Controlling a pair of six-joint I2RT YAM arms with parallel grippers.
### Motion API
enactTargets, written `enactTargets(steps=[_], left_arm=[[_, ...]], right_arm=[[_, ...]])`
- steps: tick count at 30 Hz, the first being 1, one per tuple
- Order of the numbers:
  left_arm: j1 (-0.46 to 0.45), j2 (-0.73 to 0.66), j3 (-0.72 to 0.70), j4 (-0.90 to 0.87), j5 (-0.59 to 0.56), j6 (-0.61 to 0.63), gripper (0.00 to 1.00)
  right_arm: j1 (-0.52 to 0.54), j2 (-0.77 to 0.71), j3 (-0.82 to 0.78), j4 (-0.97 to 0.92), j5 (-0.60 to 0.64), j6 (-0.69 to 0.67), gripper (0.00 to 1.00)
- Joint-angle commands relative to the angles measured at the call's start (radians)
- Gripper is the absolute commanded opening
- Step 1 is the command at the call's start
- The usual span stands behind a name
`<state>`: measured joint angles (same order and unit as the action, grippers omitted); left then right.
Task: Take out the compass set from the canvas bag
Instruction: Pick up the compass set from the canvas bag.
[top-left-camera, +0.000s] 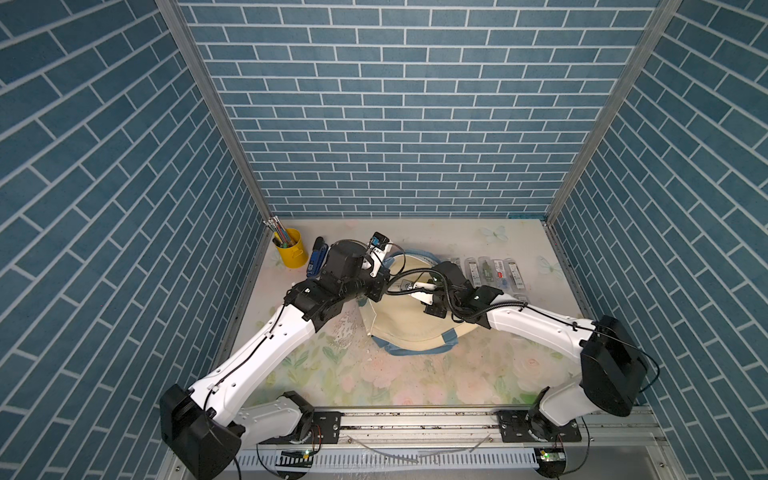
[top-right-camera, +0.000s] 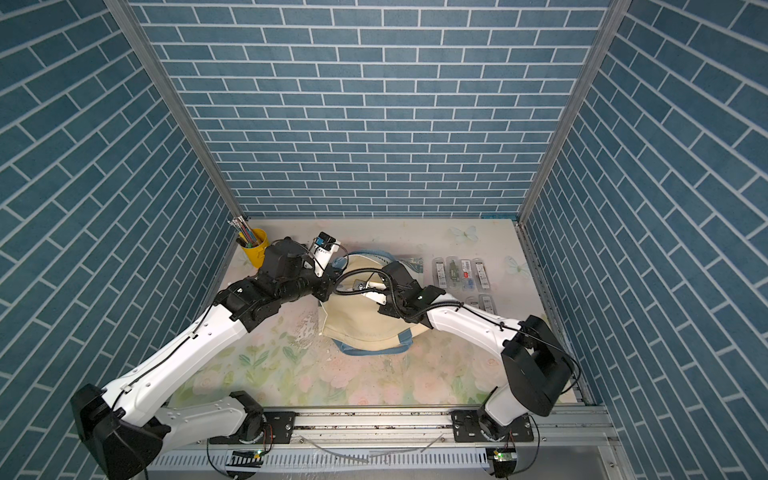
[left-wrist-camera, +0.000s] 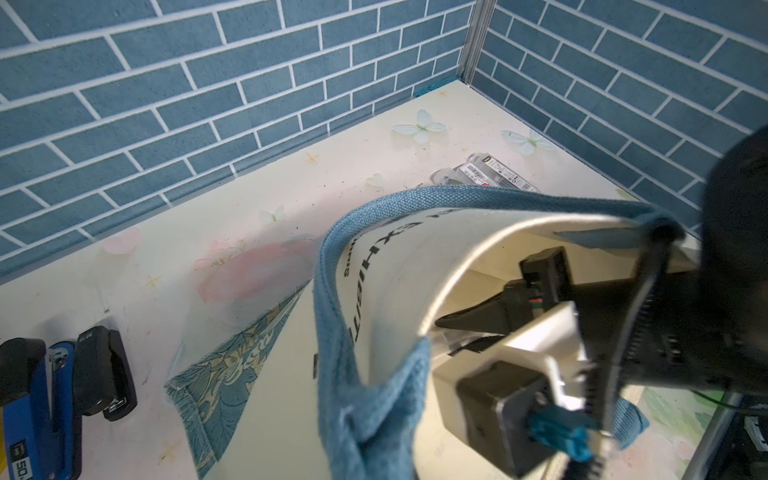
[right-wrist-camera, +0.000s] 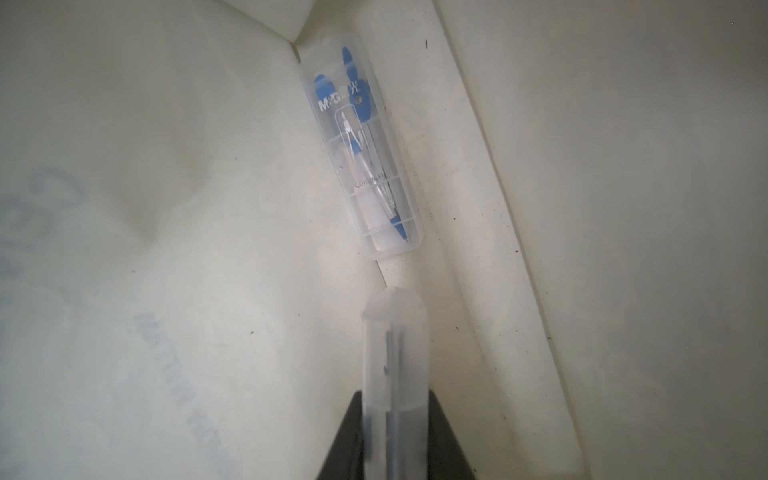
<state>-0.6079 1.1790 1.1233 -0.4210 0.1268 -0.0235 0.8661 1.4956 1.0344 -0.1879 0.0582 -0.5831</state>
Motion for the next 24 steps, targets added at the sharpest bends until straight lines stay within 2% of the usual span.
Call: enactTargets(steps=[1, 6, 12, 19, 24], left_arm=[[0.000, -0.009, 0.020, 0.043, -0.013, -0.007, 0.00], [0.000, 0.000, 0.015, 0.047, -0.029, -0.006, 0.00], [0.000, 0.007, 0.017, 0.048, -0.026, -0.009, 0.00], [0.000, -0.001, 0.012, 0.053, -0.027, -0.012, 0.00], [0.000, 0.000, 0.012, 0.053, -0.027, -0.011, 0.00]], right_arm=[[0.028, -0.096, -0.022, 0.024, -0.108, 0.046, 0.12], [0.043, -0.176, 0.007, -0.001, -0.182, 0.089, 0.11], [0.053, -0.286, 0.034, -0.083, -0.181, 0.136, 0.11], [0.051, -0.387, 0.095, -0.237, -0.085, 0.191, 0.11], [0.013, -0.432, 0.139, -0.320, -0.012, 0.249, 0.11]])
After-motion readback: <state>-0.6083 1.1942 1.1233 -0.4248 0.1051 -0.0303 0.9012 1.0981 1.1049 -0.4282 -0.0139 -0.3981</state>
